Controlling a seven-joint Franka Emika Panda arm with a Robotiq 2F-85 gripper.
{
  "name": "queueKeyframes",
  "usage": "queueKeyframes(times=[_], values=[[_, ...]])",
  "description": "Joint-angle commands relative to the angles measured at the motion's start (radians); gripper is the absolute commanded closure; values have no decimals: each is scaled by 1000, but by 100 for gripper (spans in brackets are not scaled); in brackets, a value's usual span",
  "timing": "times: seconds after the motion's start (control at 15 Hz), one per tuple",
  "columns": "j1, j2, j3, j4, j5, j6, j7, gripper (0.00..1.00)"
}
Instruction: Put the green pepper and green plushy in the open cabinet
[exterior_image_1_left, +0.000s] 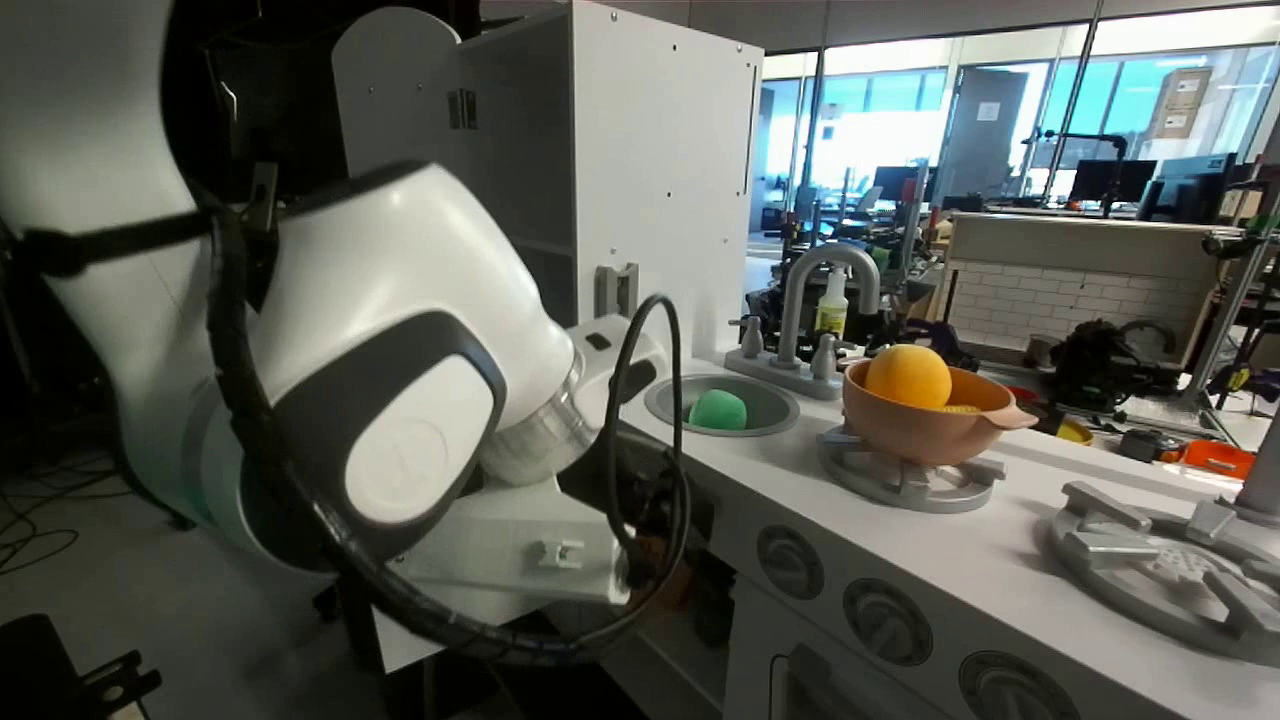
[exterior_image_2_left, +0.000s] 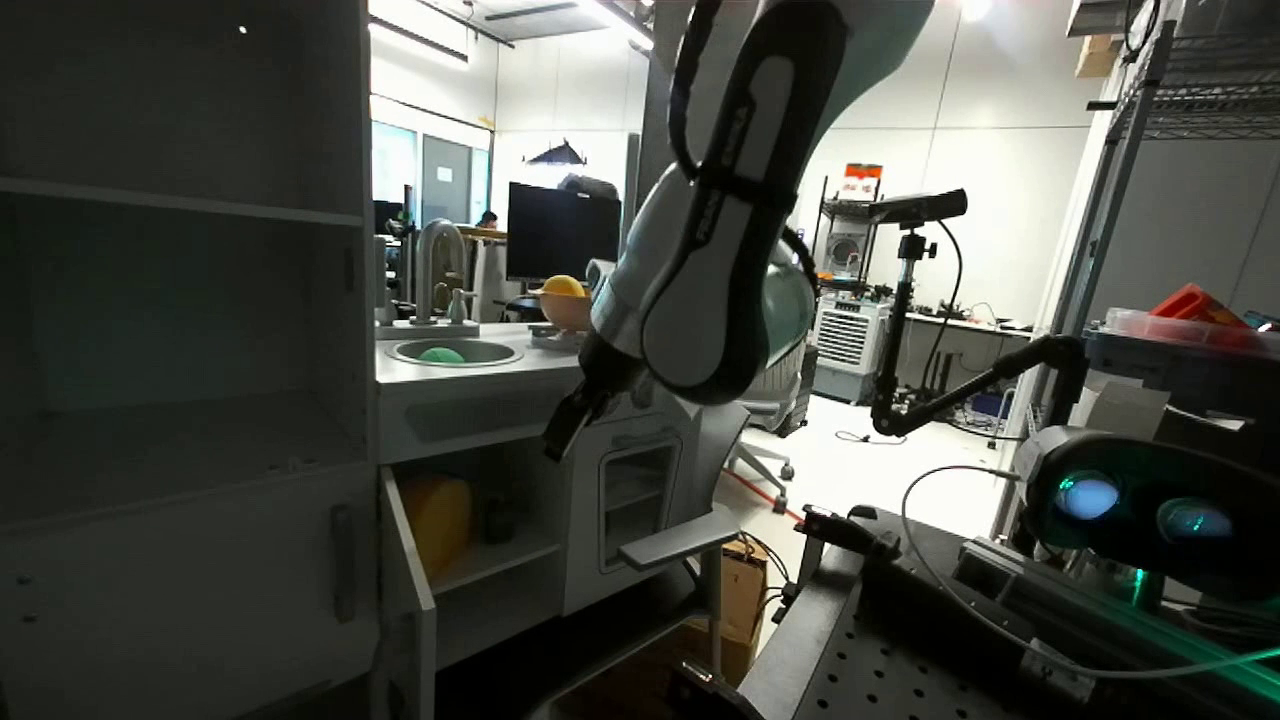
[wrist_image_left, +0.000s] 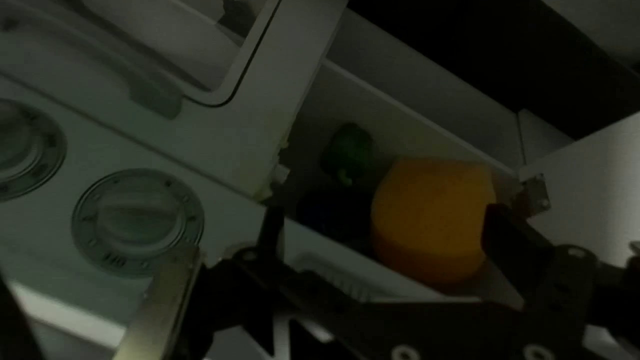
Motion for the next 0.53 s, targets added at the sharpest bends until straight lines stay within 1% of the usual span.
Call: queueKeyframes(times=[0.0,0.13,0.2,0.27,0.33,0.4,0.47], values=[[-110,-251,88,-87,-57,-136,-21,0],[-171,-341,161,-53,-52,-246,1,0],[-237,-367,232,-15,-38,-303,2,0],[-261,-384,273,25,-1,-361,-6,0],[-267,-382,298,91,39,-434,-8,0],[-279,-354,314,159,70,-489,-17,0],[-255,-338,293,225,71,-551,8,0]])
